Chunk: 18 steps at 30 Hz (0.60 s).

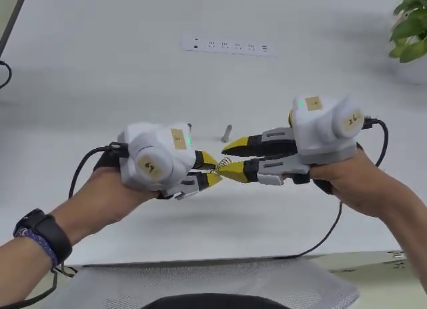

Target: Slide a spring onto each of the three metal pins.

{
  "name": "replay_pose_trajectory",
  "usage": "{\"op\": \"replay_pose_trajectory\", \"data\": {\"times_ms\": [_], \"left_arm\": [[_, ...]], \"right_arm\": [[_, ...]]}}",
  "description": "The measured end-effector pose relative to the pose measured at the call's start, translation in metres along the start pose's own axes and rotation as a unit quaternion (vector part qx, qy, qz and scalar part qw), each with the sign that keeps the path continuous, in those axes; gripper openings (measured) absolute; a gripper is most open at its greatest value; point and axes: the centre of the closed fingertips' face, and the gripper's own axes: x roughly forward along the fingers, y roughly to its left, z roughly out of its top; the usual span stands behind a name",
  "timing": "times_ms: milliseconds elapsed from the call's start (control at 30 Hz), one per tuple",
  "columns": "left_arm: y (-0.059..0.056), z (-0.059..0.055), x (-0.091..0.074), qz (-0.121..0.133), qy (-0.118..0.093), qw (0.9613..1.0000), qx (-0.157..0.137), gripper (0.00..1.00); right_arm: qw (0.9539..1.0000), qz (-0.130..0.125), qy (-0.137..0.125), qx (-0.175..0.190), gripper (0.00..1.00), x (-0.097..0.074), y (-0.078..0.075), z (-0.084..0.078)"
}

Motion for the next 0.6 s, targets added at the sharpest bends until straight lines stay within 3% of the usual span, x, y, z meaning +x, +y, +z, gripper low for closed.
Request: {"op": "replay_pose_trajectory", "data": {"times_ms": [367,600], "left_arm": [[-0.0014,0.0014,0.0018,-0.006,0.0,1.0,0.003,0.02],[-0.002,0.0013,0.0035,-0.01,0.002,0.9999,0.007,0.02]], "right_arm": [[0.9983,0.001,0.039,-0.044,0.26,-0.01,-0.005,-0.002],[0.9932,0.009,0.082,-0.082,0.26,-0.0115,-0.0035,-0.0067]]}}
